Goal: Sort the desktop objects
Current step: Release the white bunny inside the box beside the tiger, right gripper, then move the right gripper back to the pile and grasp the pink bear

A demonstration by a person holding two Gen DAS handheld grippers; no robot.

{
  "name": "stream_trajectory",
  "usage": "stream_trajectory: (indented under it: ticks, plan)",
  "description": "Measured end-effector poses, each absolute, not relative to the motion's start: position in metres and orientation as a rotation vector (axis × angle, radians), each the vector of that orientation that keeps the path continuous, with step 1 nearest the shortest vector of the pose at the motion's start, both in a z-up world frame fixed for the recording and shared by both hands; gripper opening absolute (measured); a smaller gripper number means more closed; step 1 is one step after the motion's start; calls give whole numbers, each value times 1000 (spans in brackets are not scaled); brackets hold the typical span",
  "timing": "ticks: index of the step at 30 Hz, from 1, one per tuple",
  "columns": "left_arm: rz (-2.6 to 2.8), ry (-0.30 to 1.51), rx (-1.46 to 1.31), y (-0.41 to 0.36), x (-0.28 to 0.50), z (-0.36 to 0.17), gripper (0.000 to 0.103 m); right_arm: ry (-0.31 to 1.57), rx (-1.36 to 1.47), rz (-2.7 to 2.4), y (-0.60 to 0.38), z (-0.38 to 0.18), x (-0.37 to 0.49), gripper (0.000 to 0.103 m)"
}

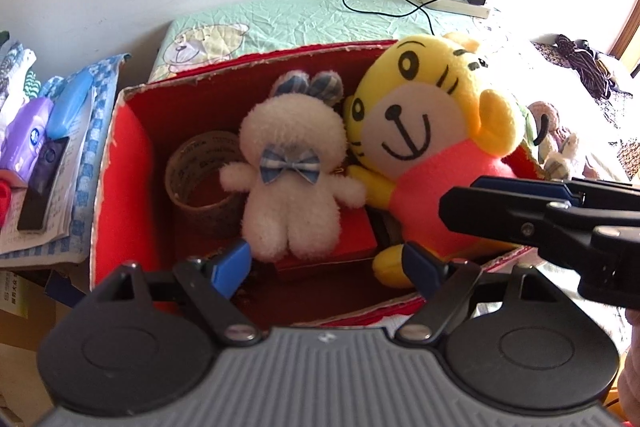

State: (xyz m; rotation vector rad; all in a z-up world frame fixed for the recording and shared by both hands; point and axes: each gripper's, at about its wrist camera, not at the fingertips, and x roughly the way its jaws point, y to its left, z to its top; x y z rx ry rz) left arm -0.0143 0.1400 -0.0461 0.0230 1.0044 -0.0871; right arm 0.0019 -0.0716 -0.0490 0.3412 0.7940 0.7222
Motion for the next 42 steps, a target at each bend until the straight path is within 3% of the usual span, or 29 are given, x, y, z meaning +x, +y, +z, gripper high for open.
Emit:
stream_trajectory:
  ticks: [21,31,42]
  plan:
    - [7,991,33,131,-18,-47,86,772,372,714,-84,-56,-9,39]
    - [65,980,49,124,-20,-47,87,774,389,736,-93,-59,-6,30]
    - [175,953,-24,119,-33,-35,89,786,355,888,-112,-53,-1,31]
